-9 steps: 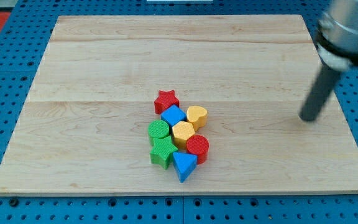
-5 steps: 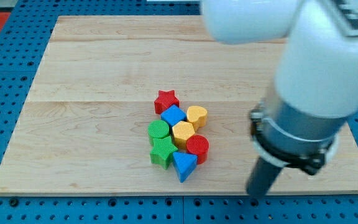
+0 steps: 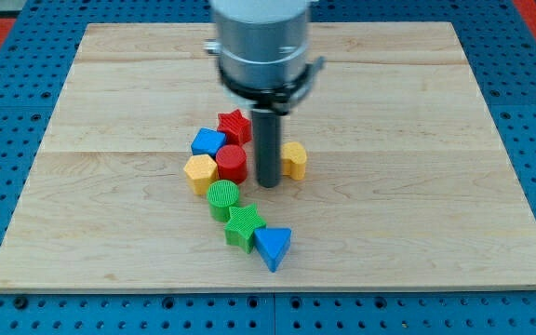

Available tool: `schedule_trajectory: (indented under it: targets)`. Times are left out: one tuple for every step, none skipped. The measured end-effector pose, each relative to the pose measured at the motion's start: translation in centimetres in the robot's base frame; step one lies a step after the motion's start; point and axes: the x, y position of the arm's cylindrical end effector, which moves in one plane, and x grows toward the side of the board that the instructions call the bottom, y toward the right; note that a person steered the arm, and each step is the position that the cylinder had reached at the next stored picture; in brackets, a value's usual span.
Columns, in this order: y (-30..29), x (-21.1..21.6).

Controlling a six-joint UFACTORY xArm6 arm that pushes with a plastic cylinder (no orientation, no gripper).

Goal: Push green circle towards bottom left of the board

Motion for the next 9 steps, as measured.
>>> schedule_trajectory:
  targets:
    - [-2.6, -0.1]
    - [1.0, -0.1]
    - [1.2, 0.4]
    - [0.0, 2.9]
    - [-2.9, 5.1]
    - [-3.7, 4.3]
    - [-3.7, 4.2]
    - [-3.7, 4.1]
    - [-4.5, 4.1]
